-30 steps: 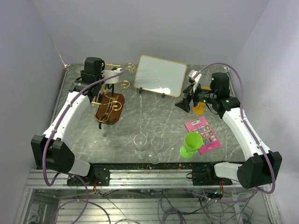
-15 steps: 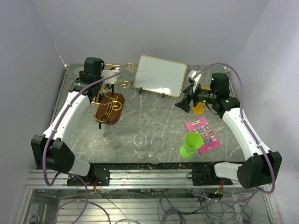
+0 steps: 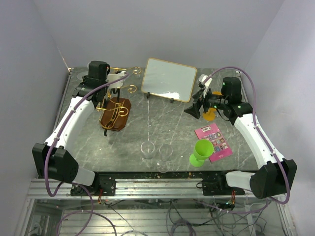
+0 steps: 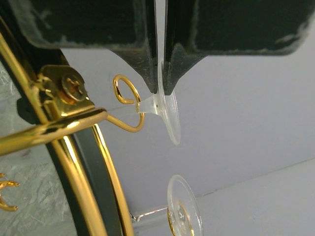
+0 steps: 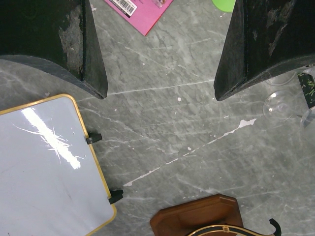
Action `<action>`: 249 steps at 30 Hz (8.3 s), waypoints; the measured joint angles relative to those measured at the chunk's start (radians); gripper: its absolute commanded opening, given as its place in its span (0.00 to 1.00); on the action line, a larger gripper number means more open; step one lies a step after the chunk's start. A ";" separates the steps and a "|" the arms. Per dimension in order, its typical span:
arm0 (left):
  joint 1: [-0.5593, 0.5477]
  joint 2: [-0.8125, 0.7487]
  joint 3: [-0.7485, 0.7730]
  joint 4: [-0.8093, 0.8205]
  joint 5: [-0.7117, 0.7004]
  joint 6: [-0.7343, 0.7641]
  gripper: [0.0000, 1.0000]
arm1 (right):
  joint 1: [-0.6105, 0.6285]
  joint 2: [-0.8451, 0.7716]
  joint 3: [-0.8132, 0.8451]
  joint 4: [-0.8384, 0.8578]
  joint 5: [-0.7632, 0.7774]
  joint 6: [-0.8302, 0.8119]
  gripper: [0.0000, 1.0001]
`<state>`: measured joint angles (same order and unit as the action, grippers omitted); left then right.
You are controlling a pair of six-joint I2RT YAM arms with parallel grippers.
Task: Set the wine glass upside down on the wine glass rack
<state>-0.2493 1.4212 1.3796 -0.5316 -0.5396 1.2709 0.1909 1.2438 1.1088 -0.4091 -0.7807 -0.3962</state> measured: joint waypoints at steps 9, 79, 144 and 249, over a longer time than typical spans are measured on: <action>0.000 -0.002 -0.001 0.004 -0.021 -0.003 0.07 | 0.000 0.000 0.000 0.000 0.000 0.000 0.89; -0.013 -0.046 0.005 -0.150 0.021 -0.199 0.50 | 0.000 0.000 0.000 0.000 0.011 -0.001 0.89; 0.108 -0.327 -0.013 -0.101 0.323 -0.782 1.00 | 0.783 0.189 0.344 -0.654 0.390 -0.215 0.48; 0.062 -0.152 0.072 0.182 1.147 -1.706 0.07 | 0.363 0.132 0.694 -0.116 0.335 0.201 0.48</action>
<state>-0.1875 1.2694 1.4521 -0.3492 0.6079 -0.4351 0.5541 1.3758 1.8030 -0.5255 -0.4458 -0.1955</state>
